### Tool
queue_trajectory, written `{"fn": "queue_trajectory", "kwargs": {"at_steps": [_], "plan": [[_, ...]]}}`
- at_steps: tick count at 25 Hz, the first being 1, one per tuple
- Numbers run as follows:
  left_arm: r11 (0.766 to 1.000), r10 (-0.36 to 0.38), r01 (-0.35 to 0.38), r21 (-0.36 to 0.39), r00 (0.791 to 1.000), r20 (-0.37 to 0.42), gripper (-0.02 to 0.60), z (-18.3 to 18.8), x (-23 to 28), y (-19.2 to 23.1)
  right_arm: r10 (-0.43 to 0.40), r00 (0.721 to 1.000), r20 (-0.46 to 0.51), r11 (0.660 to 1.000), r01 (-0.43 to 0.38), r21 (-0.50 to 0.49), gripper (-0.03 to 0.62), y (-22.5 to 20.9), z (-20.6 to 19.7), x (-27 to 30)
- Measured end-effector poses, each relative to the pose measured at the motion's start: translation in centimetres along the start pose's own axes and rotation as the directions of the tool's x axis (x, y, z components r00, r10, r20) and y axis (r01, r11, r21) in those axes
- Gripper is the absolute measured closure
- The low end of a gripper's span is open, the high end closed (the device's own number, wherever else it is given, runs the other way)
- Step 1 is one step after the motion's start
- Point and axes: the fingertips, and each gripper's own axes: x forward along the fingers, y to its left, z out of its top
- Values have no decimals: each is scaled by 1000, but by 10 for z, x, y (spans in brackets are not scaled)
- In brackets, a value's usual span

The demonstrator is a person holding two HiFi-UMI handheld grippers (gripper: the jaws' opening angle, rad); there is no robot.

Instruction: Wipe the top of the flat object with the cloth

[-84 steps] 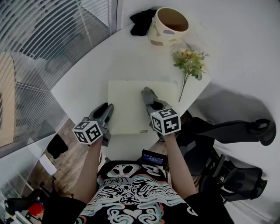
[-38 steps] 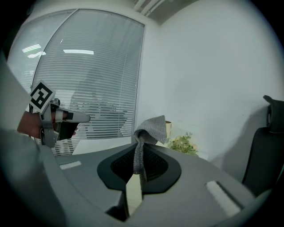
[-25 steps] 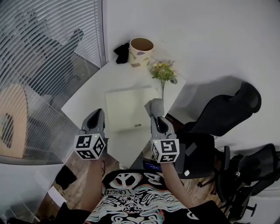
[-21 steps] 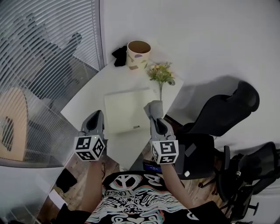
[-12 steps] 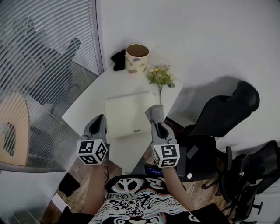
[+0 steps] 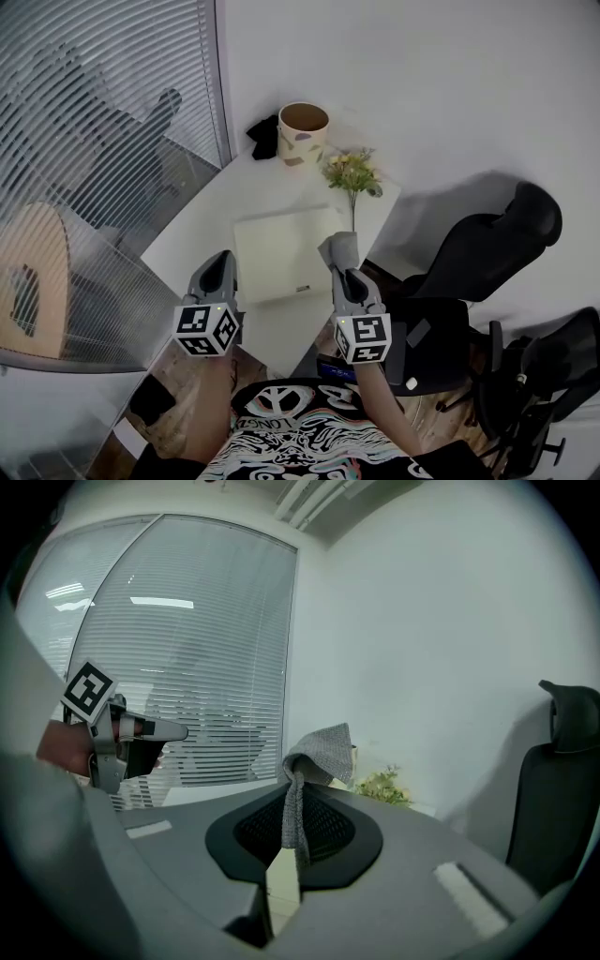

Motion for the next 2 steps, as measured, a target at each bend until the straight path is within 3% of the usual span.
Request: {"fn": "queue_trajectory", "kwargs": {"at_steps": [2], "plan": [[1000,-2,2,0,1000,5,525,3,0,0,0,1000,2,1000,0,-4,580,1,2,0]]}}
